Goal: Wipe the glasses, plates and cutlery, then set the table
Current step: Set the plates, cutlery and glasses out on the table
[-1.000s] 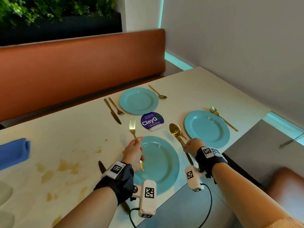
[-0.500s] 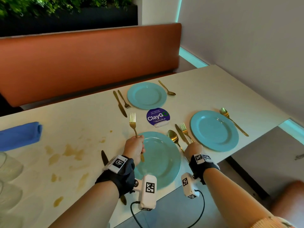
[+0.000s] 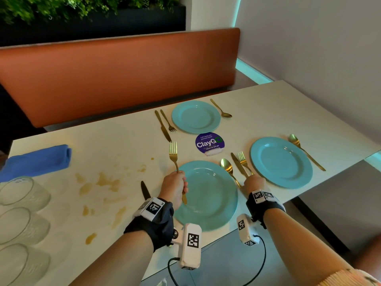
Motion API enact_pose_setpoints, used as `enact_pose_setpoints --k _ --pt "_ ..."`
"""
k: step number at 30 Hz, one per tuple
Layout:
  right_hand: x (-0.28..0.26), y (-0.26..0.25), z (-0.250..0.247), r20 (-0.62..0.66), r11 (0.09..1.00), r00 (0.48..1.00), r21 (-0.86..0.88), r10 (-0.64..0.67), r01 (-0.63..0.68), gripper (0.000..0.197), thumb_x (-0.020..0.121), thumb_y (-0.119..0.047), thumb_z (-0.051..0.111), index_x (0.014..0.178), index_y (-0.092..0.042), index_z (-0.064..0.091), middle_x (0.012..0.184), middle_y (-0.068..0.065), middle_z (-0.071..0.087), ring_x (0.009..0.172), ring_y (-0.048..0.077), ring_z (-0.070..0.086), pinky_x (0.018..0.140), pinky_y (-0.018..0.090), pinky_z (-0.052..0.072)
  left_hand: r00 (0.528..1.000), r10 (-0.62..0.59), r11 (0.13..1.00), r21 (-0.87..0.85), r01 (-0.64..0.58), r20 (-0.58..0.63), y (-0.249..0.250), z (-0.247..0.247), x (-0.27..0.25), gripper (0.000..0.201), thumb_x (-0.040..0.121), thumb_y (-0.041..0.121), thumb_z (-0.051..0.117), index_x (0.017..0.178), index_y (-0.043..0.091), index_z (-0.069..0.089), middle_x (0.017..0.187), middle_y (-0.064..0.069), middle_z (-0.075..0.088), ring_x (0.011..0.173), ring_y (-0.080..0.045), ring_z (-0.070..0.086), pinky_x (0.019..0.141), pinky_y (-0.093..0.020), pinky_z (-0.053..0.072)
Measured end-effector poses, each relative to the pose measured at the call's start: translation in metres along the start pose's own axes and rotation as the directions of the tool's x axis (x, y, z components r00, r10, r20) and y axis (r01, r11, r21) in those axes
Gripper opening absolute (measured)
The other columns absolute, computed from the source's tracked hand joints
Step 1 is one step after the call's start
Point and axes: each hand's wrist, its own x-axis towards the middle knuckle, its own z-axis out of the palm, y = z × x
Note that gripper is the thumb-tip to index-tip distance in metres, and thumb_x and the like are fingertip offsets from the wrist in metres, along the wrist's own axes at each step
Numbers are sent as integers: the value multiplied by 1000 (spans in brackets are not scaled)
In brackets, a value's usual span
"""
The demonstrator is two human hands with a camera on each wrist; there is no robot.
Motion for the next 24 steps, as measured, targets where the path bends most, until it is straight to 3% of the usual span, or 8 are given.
enact_pose_setpoints --k 3,6,9,12,16,18,22,24 --pt "-26 -11 -12 -66 998 998 57 -3 7 33 89 -20 53 119 -8 60 120 12 62 110 28 59 88 32 48 999 -33 998 -58 34 28 -1 -18 -8 15 93 5 47 82 7 57 65 -3 41 53 -13 39 44 -22 35" --pt "-75 -38 -17 -61 959 990 246 -128 139 32 87 -22 60 119 -16 63 121 7 63 109 25 60 90 28 47 995 -50 993 -100 59 91 -4 -38 -21 17 96 5 43 93 7 60 73 -6 43 62 -16 46 58 -28 45" --pt "-137 -73 -7 83 870 942 417 -325 263 17 86 -24 63 101 -18 70 93 -2 70 72 14 63 64 22 51 986 -56 995 -68 67 159 -8 -62 -38 22 99 10 37 101 12 59 85 -6 45 82 -20 49 66 -31 47" --pt "-184 -103 15 223 813 869 510 -441 282 14 88 -19 61 77 -25 68 75 -3 67 50 8 52 47 18 42 978 -47 998 -36 56 204 -13 -87 -53 27 100 12 33 95 18 60 90 -7 49 76 -20 50 62 -32 43" --pt "-222 -124 42 207 754 885 623 -418 210 23 87 -18 62 66 -27 66 55 -1 60 43 7 47 45 19 38 962 -38 998 -35 50 271 -15 -118 -74 29 102 15 32 118 12 57 115 -19 57 85 -24 56 70 -31 47" --pt "-233 -127 52 210 731 895 661 -394 167 25 87 -15 62 64 -24 67 53 1 59 42 9 46 42 21 37 953 -44 999 -16 51 299 -17 -133 -79 31 102 16 31 124 13 54 101 -13 59 76 -20 56 58 -25 47" --pt "-242 -128 59 211 812 923 563 -321 154 27 87 -7 59 64 -19 65 53 -7 56 36 1 45 40 16 36 955 -105 983 172 59 276 -23 -156 -77 32 100 19 38 129 15 50 95 -4 52 100 -22 48 84 -33 37" --pt "-235 -122 57 180 891 947 421 -265 170 18 87 -9 59 73 -16 68 63 -6 59 50 4 51 47 17 44 967 -104 972 228 49 233 -23 -165 -70 24 98 21 42 119 14 52 87 -2 47 99 -23 46 86 -34 38"
